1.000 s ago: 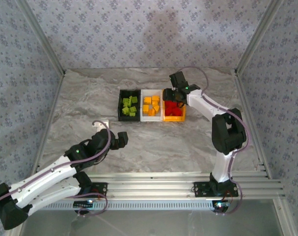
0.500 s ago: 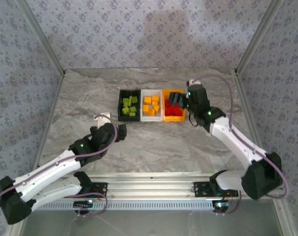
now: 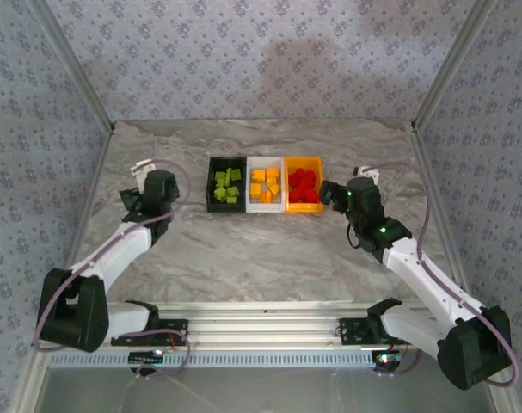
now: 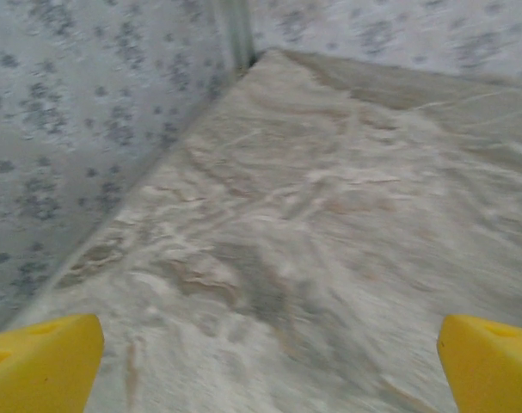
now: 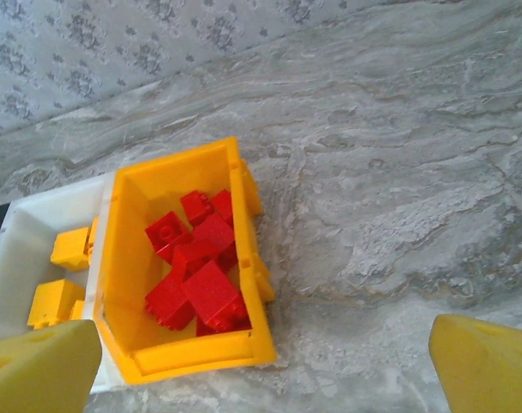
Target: Sort the legos into containers by color
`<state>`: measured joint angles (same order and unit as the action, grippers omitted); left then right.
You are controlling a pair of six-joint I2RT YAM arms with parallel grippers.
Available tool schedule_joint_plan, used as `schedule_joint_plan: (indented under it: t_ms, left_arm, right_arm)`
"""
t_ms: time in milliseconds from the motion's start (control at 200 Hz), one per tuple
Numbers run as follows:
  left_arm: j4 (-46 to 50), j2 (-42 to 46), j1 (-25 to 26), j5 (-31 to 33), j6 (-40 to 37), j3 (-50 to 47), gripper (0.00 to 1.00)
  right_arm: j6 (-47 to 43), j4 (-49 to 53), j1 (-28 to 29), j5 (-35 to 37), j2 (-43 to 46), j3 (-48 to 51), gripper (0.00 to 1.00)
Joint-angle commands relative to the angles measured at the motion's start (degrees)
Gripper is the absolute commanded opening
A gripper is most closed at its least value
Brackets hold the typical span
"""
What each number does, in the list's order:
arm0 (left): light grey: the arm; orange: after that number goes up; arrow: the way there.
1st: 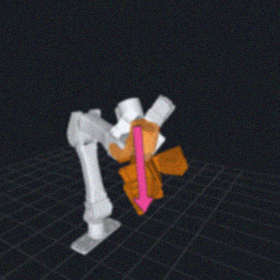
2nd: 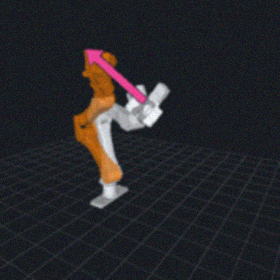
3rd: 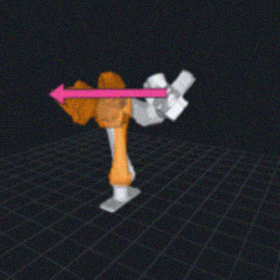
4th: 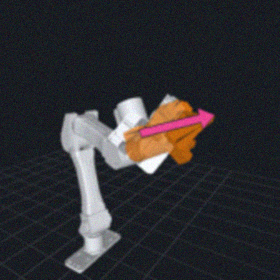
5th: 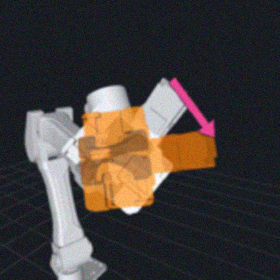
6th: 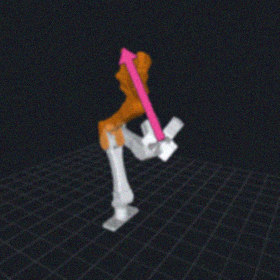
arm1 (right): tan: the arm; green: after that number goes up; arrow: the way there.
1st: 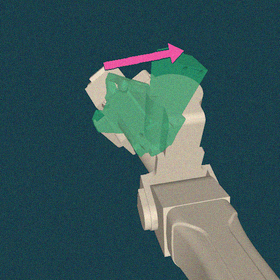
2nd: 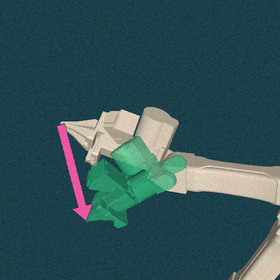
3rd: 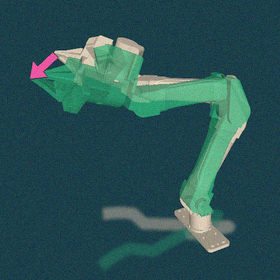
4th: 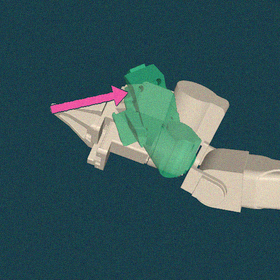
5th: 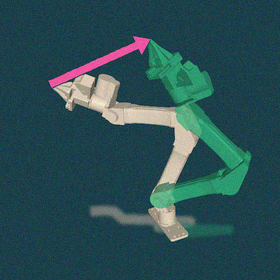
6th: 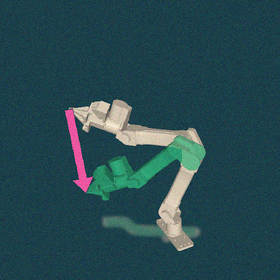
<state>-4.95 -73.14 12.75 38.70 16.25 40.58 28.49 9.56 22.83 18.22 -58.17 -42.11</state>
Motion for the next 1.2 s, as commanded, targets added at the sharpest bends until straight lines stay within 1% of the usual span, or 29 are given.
schedule_joint_plan:
  t_ms: [0,50,110,170,205,315,395,460,480,510,565,635,670,700,715,730,760,770,780,800,825,845,880,930,980,1029,1079,1144,1194]
  left_arm:
    - [-5.4,-3.2,-4.3,-3.7,-6.3,-1.5,1.0]
    - [-8.0,-5.1,-4.8,-3.8,-8.8,-2.4,1.0]
    - [-14.5,-6.8,-4.8,-4.2,-11.8,-4.5,1.0]
    - [-21.3,-8.4,-5.2,-7.7,-13.8,-7.1,1.0]
    - [-23.5,-9.8,-5.2,-8.4,-15.0,-7.7,1.0]
    - [-24.8,-13.3,-5.1,-6.9,-16.0,-7.7,1.0]
    - [-31.2,-13.0,-5.8,-11.1,-15.7,-10.7,1.0]
    - [-36.3,-14.2,-5.9,-11.0,-15.8,-12.8,0.99]
    - [-35.8,-14.0,-6.0,-11.2,-15.6,-12.8,1.0]
    - [-33.8,-13.4,-6.5,-12.4,-14.9,-12.4,1.0]
    - [-35.7,-13.3,-7.5,-14.5,-14.6,-13.5,1.0]
    - [-37.7,-12.9,-9.4,-19.9,-13.6,-15.1,1.0]
    - [-40.9,-13.3,-10.8,-23.8,-13.0,-17.2,1.0]
    - [-50.3,-16.1,-11.2,-25.3,-14.0,-19.7,1.0]
    - [-52.7,-16.9,-11.0,-25.3,-14.5,-20.3,1.0]
    - [-51.3,-16.8,-11.0,-25.0,-14.6,-20.1,0.99]
    - [-42.1,-14.5,-10.9,-24.7,-13.8,-17.7,1.0]
    - [-40.7,-14.1,-11.0,-24.7,-13.3,-17.1,1.0]
    - [-41.2,-14.2,-11.2,-25.3,-13.1,-17.1,1.0]
    - [-45.7,-15.2,-11.7,-26.0,-13.2,-18.2,1.0]
    - [-48.6,-16.2,-11.7,-24.2,-13.3,-19.0,1.0]
    - [-46.9,-15.6,-11.4,-22.8,-12.8,-18.8,1.0]
    - [-42.6,-14.4,-11.4,-22.7,-12.2,-17.8,1.0]
    - [-46.9,-15.5,-11.4,-22.4,-12.5,-18.8,1.0]
    - [-43.8,-14.6,-11.4,-22.7,-12.2,-18.2,1.0]
    - [-45.8,-15.1,-11.4,-22.6,-12.6,-18.6,1.0]
    - [-44.1,-14.7,-11.3,-22.7,-12.4,-18.2,1.0]
    - [-44.9,-14.9,-11.3,-22.6,-12.6,-18.4,1.0]
    - [-44.8,-14.9,-11.3,-22.7,-12.5,-18.3,1.0]
  right_arm:
    - [-1.5,-0.8,-1.4,0.1,1.2,1.2,1.0]
    - [-1.4,-0.8,-2.0,0.8,1.5,1.5,1.0]
    - [-0.5,-0.5,-2.7,2.5,1.5,2.0,1.0]
    - [0.8,-0.1,-3.4,3.6,1.5,2.3,1.0]
    - [0.9,0.1,-3.9,3.8,1.4,2.4,1.0]
    - [0.7,0.7,-5.3,4.3,1.8,2.8,1.0]
    - [0.0,-0.9,-6.2,4.2,2.4,3.7,1.0]
    - [-2.0,-3.3,-6.8,2.5,2.6,4.7,1.0]
    - [-2.9,-4.1,-7.0,1.5,2.7,5.0,1.0]
    - [-4.5,-5.3,-7.1,0.0,2.6,5.3,1.0]
    - [-7.6,-7.6,-7.4,-2.7,2.5,5.8,1.0]
    - [-10.2,-11.7,-7.3,-4.1,2.7,7.5,1.0]
    - [-11.0,-13.0,-7.3,-4.1,3.1,8.3,1.0]
    - [-11.9,-13.9,-7.4,-4.0,3.4,9.0,1.0]
    - [-12.4,-14.3,-7.4,-3.7,3.6,9.2,1.0]
    - [-12.9,-14.7,-7.4,-3.5,3.8,9.4,1.0]
    - [-13.8,-15.0,-7.4,-2.9,4.0,9.8,1.0]
    - [-14.2,-15.0,-7.4,-2.7,4.1,9.9,1.0]
    - [-14.4,-15.1,-7.5,-2.4,4.2,9.9,1.0]
    - [-14.9,-15.3,-7.5,-2.0,4.2,10.1,1.0]
    - [-15.7,-15.4,-7.6,-1.6,4.2,10.3,1.0]
    - [-16.0,-15.6,-7.7,-1.2,4.2,10.3,1.0]
    - [-16.5,-15.8,-8.0,-0.5,4.0,10.5,1.0]
    - [-17.3,-16.7,-8.8,0.9,3.6,10.8,1.0]
    - [-18.7,-18.4,-10.0,2.1,3.0,11.2,1.0]
    - [-20.9,-20.3,-11.8,2.6,2.3,11.6,1.0]
    - [-23.5,-22.2,-13.9,2.8,1.3,12.1,1.0]
    - [-25.4,-25.7,-16.9,0.9,-0.3,13.8,1.0]
    - [-26.4,-29.7,-19.4,-2.7,-1.5,16.1,1.0]
